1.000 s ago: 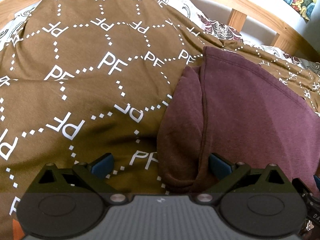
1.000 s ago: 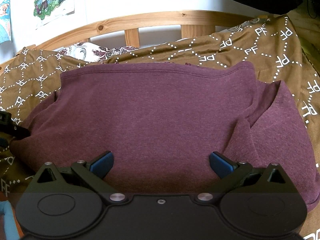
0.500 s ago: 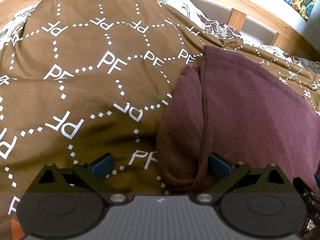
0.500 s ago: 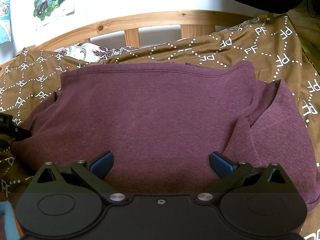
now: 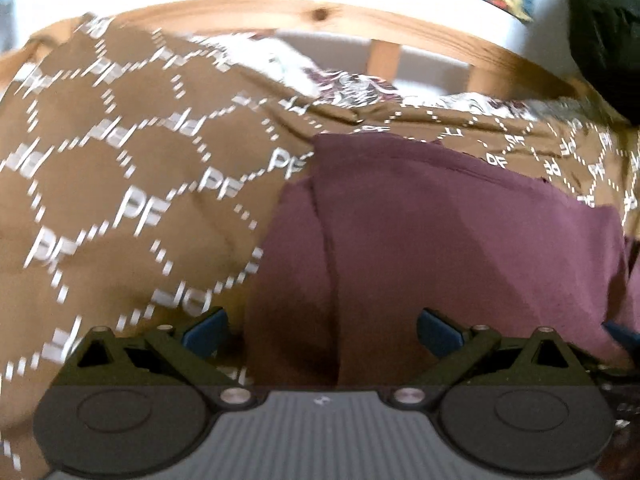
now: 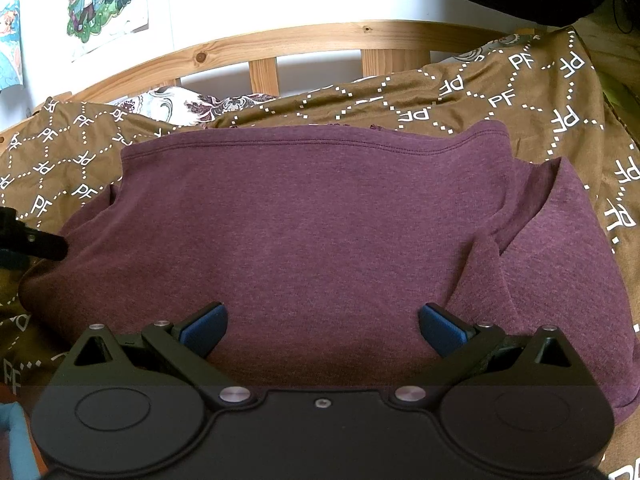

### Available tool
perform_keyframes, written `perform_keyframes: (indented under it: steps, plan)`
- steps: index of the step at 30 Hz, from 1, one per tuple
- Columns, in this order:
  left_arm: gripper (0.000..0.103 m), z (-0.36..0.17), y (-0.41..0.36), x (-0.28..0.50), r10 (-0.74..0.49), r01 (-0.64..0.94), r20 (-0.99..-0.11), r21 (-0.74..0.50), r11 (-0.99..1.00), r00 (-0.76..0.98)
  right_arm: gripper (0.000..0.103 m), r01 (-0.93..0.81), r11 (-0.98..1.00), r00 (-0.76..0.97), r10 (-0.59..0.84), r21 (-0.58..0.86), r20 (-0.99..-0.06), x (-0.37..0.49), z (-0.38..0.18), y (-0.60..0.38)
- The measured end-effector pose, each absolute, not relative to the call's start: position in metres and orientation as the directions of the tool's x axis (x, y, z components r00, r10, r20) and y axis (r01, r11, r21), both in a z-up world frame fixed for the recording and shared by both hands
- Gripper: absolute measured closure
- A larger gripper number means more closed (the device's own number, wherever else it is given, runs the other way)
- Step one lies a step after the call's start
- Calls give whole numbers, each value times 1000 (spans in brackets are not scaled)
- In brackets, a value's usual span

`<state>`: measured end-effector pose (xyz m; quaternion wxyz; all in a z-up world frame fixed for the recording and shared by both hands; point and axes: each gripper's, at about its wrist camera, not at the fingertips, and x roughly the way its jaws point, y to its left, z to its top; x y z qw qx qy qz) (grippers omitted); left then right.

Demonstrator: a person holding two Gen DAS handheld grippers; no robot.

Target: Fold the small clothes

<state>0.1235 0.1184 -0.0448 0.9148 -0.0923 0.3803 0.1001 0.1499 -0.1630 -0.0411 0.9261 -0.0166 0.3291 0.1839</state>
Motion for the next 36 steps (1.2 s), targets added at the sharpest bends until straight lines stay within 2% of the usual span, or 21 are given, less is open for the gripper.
perform_keyframes:
  steps: [3, 8, 13, 19, 21, 24, 29, 36]
  plan:
    - [1, -53, 122, 140, 83, -216, -741, -85, 973, 666, 0, -352, 931, 715, 333, 95, -615, 150, -41, -164]
    - [1, -63, 136, 144, 10, -231, -764, -183, 956, 645, 1, -353, 929, 713, 342, 107, -613, 150, -42, -165]
    - [1, -61, 129, 140, -21, -211, -774, -199, 957, 633, 0, -353, 929, 711, 345, 113, -613, 151, -42, -165]
    - [31, -53, 123, 142, -10, -260, -801, -206, 943, 598, 1, -354, 928, 710, 349, 119, -612, 150, -41, -167]
    - [54, -50, 122, 145, -13, -282, -807, -221, 934, 590, 1, -359, 925, 705, 355, 123, -614, 150, -40, -168]
    - [77, -44, 118, 143, 19, -302, -805, -200, 932, 592, 1, -364, 921, 698, 369, 139, -614, 149, -34, -173]
    - [84, -20, 99, 136, 38, -270, -755, -187, 945, 654, 1, -326, 930, 722, 360, 169, -591, 150, -22, -186]
    - [85, 35, 49, 150, -34, -109, -666, -171, 979, 745, 1, -301, 944, 790, 327, 136, -519, 152, 1, -204]
